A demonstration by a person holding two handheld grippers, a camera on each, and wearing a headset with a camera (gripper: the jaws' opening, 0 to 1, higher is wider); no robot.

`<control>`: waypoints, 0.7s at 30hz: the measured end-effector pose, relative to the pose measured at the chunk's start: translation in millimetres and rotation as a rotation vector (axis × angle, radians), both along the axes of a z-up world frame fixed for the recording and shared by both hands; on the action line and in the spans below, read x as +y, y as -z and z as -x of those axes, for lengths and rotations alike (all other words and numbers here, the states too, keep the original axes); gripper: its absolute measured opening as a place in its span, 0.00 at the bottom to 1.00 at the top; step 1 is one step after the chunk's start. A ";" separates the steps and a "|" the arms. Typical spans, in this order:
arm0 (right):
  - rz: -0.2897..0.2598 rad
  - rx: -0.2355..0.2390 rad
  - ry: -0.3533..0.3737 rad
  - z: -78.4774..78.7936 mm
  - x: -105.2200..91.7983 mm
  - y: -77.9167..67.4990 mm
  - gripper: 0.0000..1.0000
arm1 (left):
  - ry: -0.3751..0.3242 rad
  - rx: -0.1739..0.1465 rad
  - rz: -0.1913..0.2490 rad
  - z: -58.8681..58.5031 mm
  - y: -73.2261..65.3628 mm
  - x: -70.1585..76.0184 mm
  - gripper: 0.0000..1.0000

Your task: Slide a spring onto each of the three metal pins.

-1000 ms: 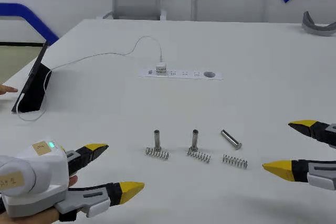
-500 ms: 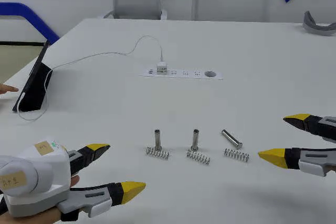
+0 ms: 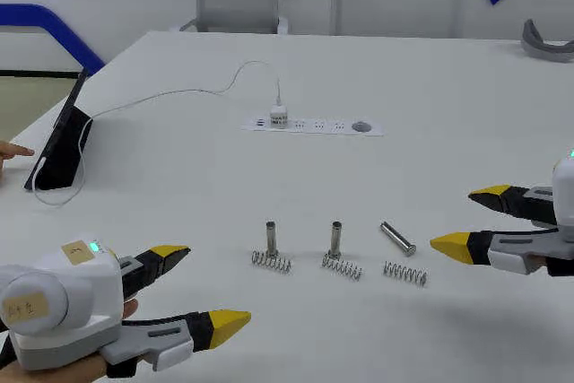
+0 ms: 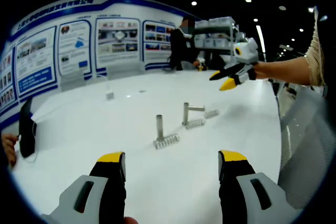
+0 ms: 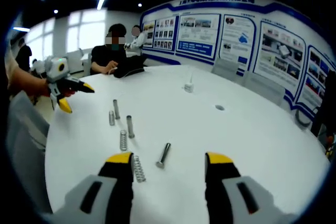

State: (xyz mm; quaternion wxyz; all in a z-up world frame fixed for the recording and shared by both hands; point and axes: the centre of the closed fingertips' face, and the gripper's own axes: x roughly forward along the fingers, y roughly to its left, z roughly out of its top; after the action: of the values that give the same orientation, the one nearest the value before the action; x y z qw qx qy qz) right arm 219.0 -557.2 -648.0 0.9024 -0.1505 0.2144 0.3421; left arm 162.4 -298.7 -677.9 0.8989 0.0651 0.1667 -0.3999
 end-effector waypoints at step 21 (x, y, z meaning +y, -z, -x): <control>0.050 0.072 0.030 -31.3 19.6 19.4 0.41 | -0.005 0.005 0.000 0.7 0.8 1.6 0.72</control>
State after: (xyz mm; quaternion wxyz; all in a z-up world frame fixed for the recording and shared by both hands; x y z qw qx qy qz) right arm 250.2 -537.6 -667.4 0.8952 -0.1572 0.2572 0.3282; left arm 161.7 -297.1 -678.7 0.8995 0.0637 0.1693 -0.3978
